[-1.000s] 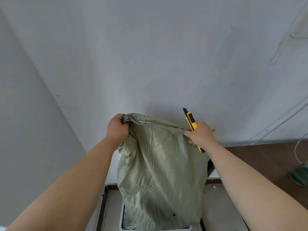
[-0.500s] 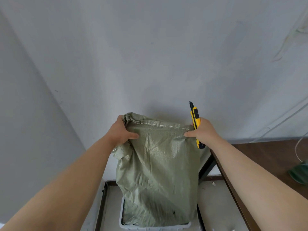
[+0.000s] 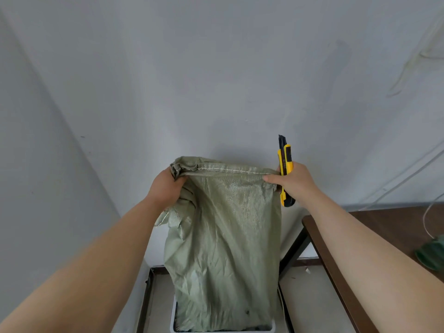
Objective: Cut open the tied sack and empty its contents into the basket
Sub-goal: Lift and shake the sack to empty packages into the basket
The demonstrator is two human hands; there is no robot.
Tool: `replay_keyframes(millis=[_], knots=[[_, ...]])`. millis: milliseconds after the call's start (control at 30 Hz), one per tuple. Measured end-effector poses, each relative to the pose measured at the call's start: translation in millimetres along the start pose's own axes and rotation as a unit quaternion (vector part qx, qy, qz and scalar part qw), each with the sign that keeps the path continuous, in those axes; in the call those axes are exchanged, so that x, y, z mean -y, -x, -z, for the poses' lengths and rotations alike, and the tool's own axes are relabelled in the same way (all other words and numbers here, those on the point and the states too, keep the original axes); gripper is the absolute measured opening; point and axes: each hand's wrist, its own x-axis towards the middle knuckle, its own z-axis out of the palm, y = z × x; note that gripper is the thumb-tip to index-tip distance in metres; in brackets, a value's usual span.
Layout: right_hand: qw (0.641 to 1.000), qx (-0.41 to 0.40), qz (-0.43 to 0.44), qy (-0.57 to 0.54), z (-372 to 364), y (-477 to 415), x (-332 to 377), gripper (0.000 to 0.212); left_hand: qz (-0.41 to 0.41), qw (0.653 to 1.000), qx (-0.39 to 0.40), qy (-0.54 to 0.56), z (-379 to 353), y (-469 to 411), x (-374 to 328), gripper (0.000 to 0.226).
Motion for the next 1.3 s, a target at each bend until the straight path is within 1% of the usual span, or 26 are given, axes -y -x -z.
replay_keyframes(millis=[133,233,333,433,500,600,633,733,767,867,933,1000,1067,1100,1200,1233,1300], knots=[[0.999,-0.033,0.031,-0.022,1.8,-1.5,17.6,0.037,-0.018,0.999,-0.046,0.014,8.1,-4.1,-9.7,0.02],[0.996,-0.06,0.057,-0.046,-0.7,-4.4,30.4,0.036,-0.015,0.996,-0.082,0.038,13.3,-5.5,-15.2,0.02],[0.997,-0.038,0.062,-0.026,-5.2,-6.3,35.1,0.036,-0.013,0.991,-0.121,0.05,17.3,-5.6,-15.4,0.021],[0.999,-0.012,0.048,0.002,-7.8,-5.6,34.5,0.036,-0.005,0.994,-0.102,0.043,20.1,-4.7,-10.6,0.022],[0.998,-0.031,0.056,-0.014,-7.9,-5.3,36.0,0.036,-0.011,0.994,-0.097,0.04,21.7,-4.2,-12.6,0.022],[0.99,-0.093,0.081,-0.07,-7.2,-5.0,42.5,0.036,-0.033,0.985,-0.146,0.089,23.1,-5.2,-28.1,0.017],[0.989,-0.094,0.082,-0.073,-6.8,-5.8,43.1,0.036,-0.032,0.983,-0.15,0.098,23.0,-6.4,-32.1,0.017],[0.997,-0.045,0.048,-0.031,-5.1,-5.6,38.7,0.036,-0.017,0.992,-0.109,0.055,22.4,-8.6,-29.9,0.021],[0.998,-0.042,0.043,-0.024,-3.6,-4.4,37.6,0.036,-0.013,0.994,-0.097,0.05,23.0,-9.3,-27.2,0.021],[0.991,-0.094,0.072,-0.06,2.7,-3.8,44.5,0.034,-0.018,0.992,-0.094,0.087,24.9,-10.8,-32.2,0.021],[0.987,-0.114,0.094,-0.072,6.3,-3.8,53.3,0.033,-0.025,0.989,-0.102,0.102,24.9,-11.7,-41.0,0.022],[0.99,-0.093,0.082,-0.067,8.7,-4.8,57.1,0.034,-0.015,0.989,-0.1,0.107,24.1,-12.6,-42.1,0.022],[0.996,-0.059,0.055,-0.044,9.8,-4.2,56.9,0.034,0.006,0.992,-0.075,0.099,23.0,-11.7,-35.0,0.021],[0.996,-0.065,0.052,-0.039,10.2,-3.5,57.3,0.034,0.012,0.994,-0.058,0.093,22.3,-10.5,-31.3,0.021],[0.983,-0.136,0.084,-0.086,13.1,-3.9,62.0,0.033,0.0,0.995,-0.037,0.097,19.7,-8.1,-31.1,0.021],[0.982,-0.135,0.086,-0.097,12.8,-3.4,63.9,0.033,-0.002,0.994,-0.042,0.1,19.5,-8.2,-33.4,0.022],[0.989,-0.097,0.066,-0.095,10.7,-1.8,65.2,0.032,0.002,0.993,-0.058,0.103,20.7,-8.9,-36.0,0.023]])
